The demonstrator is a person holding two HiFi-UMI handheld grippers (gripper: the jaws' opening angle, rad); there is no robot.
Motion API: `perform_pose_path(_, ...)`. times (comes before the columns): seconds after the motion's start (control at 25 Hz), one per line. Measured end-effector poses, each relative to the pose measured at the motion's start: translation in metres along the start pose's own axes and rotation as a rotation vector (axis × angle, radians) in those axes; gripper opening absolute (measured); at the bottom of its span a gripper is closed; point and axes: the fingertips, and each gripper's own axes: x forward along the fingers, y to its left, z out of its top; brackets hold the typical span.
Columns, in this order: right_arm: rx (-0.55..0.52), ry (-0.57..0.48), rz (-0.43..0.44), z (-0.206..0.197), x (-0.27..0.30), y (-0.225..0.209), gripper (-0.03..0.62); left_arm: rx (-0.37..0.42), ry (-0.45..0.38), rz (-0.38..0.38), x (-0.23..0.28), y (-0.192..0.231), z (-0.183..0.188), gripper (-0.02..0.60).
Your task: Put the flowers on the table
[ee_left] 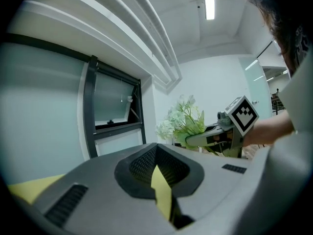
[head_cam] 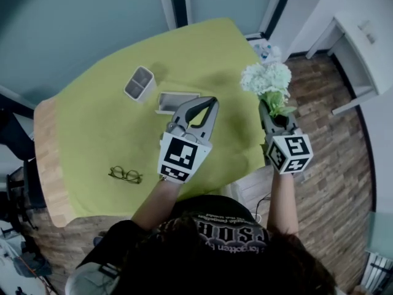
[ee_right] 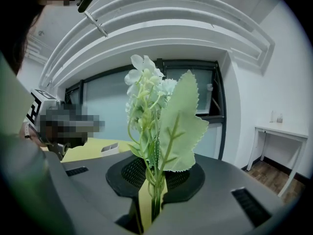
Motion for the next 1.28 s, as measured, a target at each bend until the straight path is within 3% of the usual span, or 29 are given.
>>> perform_pose_path(0.16, -0.006, 0.021, 0.044, -0.007, 0.026, -0.012, 0.071, -0.003, 0.03, 0.057, 0.013, 0.015, -0.005, 0.003)
perform_pose_path(0.32, -0.082, 0.066, 0.09, -0.014, 0.054, -0.026, 0.071, 0.004, 0.053, 0.12, 0.036, 0.03, -0.006, 0.003)
perform_pose_path(0.72, -0.053, 0.124, 0.181, -0.036, 0.123, -0.073, 0.071, -0.003, 0.103, 0.213, 0.073, 0.045, -0.014, 0.003)
perform_pose_path(1.28, -0.054, 0.222, 0.14, -0.098, 0.216, -0.121, 0.071, -0.048, 0.177, 0.315, 0.071, 0.065, -0.04, 0.003)
